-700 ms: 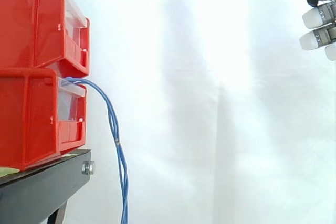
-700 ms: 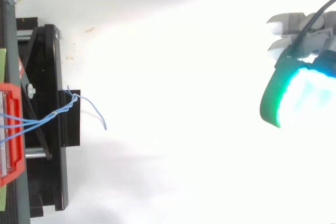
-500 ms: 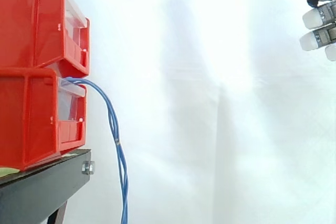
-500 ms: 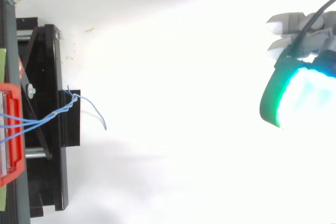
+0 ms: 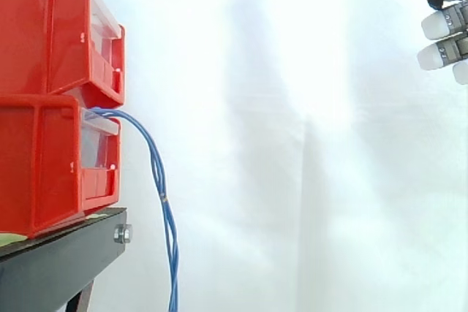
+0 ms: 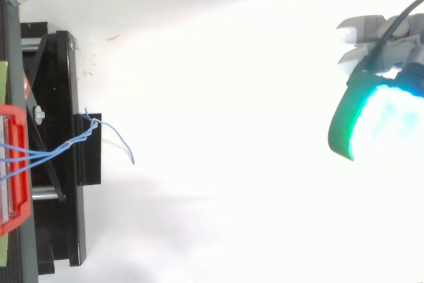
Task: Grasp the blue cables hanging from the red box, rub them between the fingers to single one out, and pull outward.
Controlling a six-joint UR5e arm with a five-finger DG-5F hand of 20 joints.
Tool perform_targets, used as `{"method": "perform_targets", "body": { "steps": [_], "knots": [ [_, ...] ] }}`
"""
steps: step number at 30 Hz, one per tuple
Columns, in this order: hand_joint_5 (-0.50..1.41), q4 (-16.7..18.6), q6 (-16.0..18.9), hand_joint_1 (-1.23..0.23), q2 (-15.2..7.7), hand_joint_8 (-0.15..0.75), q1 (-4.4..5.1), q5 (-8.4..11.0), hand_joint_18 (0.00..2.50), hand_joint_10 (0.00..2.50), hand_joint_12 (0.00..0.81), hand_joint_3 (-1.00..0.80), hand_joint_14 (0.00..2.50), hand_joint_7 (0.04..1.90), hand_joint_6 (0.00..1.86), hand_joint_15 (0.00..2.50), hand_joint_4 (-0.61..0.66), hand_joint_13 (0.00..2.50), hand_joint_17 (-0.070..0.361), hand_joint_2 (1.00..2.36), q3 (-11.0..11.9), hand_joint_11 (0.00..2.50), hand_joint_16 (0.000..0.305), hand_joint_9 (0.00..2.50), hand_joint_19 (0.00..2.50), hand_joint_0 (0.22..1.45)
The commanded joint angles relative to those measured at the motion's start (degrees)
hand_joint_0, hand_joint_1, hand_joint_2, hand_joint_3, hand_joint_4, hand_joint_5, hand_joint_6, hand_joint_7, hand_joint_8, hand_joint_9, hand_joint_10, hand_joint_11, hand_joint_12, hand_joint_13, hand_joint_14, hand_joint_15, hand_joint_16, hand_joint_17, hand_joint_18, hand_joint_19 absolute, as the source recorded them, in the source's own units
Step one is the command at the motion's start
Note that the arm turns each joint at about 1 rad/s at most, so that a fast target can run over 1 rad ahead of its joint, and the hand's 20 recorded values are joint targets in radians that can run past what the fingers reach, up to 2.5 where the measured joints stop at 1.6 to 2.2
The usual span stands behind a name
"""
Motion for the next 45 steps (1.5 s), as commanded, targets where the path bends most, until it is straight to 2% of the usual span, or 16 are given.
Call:
{"method": "perform_targets", "body": {
  "steps": [1, 14, 23, 33, 35, 38, 45],
  "knots": [
    [-0.22, 0.0, -0.1, -0.62, 0.0, 0.217, 0.02, 0.02, 0.0, 0.0, 0.302, -0.43, 0.0, 0.75, 0.5, 0.03, 0.18, 0.0, 0.096, 1.01, 0.0, 0.0, 0.043, 0.28, 0.17, 0.51],
    [-0.22, -0.2, -0.1, -0.62, 0.0, 0.217, 0.02, -0.24, 0.0, 0.0, 0.302, -0.43, 0.0, 0.75, 0.5, 0.03, 0.18, 0.0, 0.096, 1.01, 0.0, 0.0, 0.043, 0.28, 0.17, 0.51],
    [-0.22, -1.0, 0.0, -0.62, 0.0, 0.217, 0.11, 0.28, 0.0, 0.0, 0.302, -0.43, 0.0, 0.75, 0.5, 0.03, 0.18, 0.0, 0.096, 1.01, 0.0, 0.0, 0.043, 0.28, 0.17, 0.51],
    [-0.22, -0.3, 1.3, -0.62, -0.2, 0.217, 0.29, 0.28, 0.0, 0.0, 0.302, -0.43, 0.0, 0.75, 0.5, 0.03, 0.18, 0.0, 0.096, 1.01, -0.1, 0.0, 0.043, 0.28, 0.17, 0.51],
    [-0.22, -0.3, 1.3, -0.62, -0.4, 0.217, 0.38, 0.81, 0.0, 0.0, 0.302, -0.43, 0.0, 0.75, 0.5, 0.03, 0.18, 0.0, 0.096, 1.01, -1.8, 0.0, 0.043, 0.28, 0.17, 0.51],
    [-0.22, 1.7, 1.3, -0.62, -0.9, 0.217, 0.38, 1.6, 0.0, 0.0, 0.302, -0.43, 0.0, 0.75, 0.5, 0.03, 0.18, 0.0, 0.096, 1.01, -2.8, 0.0, 0.043, 0.28, 0.17, 0.51],
    [-0.22, 2.7, 1.4, -0.62, -3.1, 0.217, 0.29, 2.31, 0.0, 0.0, 0.302, -0.43, 0.0, 0.75, 0.5, 0.03, 0.18, 0.0, 0.096, 1.01, -2.9, 0.0, 0.043, 0.28, 0.17, 0.51]
  ]
}}
